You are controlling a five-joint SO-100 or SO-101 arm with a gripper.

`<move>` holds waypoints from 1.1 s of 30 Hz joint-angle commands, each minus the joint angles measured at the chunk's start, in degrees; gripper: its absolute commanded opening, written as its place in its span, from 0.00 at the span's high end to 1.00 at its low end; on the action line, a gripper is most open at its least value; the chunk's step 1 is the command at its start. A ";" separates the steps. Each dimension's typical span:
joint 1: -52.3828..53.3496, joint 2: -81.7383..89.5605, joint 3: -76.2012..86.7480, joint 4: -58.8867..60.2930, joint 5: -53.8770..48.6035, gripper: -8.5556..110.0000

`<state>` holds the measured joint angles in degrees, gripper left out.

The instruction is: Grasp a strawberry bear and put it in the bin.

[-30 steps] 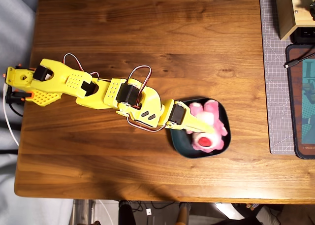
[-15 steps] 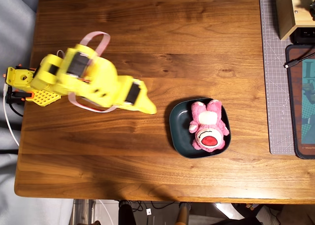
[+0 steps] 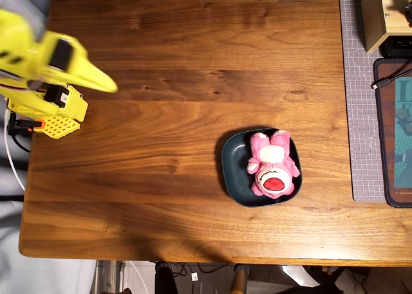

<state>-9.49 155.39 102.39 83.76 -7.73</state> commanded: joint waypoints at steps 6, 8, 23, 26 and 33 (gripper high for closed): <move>2.37 38.41 44.03 -7.03 0.62 0.93; 2.64 38.41 47.81 -5.98 0.97 0.93; -0.18 38.41 72.86 -11.51 1.05 0.93; 0.26 38.41 72.86 -11.78 1.05 0.93; 0.79 38.41 72.86 -11.78 0.97 0.93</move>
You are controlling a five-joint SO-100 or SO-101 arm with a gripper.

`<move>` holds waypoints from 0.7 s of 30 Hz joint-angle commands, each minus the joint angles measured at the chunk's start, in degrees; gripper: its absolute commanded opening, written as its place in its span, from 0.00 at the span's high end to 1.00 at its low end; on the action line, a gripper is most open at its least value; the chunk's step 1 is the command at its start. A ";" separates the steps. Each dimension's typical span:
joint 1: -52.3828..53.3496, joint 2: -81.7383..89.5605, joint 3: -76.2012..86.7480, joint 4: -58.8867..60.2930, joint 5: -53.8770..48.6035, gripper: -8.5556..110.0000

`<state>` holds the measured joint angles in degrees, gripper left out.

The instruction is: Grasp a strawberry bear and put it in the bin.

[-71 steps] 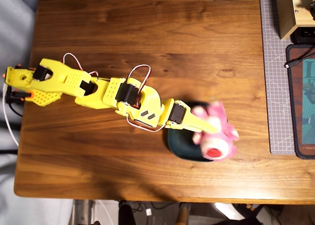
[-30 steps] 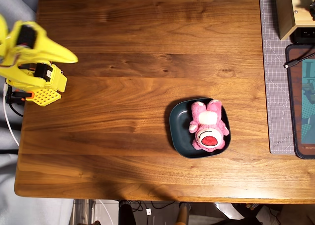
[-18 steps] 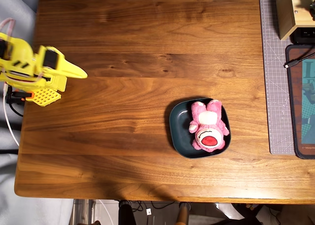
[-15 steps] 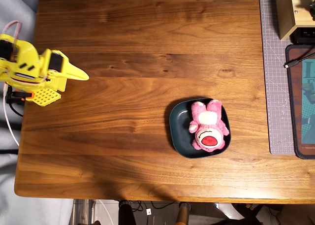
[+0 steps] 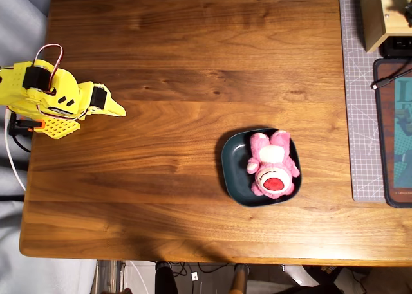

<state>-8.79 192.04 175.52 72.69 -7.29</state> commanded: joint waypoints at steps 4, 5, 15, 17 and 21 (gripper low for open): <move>0.00 1.76 -0.26 -0.70 0.53 0.93; 0.00 1.76 -0.26 -0.70 0.53 0.93; 0.44 1.76 -0.26 -0.70 0.53 0.93; 0.44 1.76 -0.26 -0.70 0.53 0.93; 0.44 1.76 -0.26 -0.70 0.53 0.93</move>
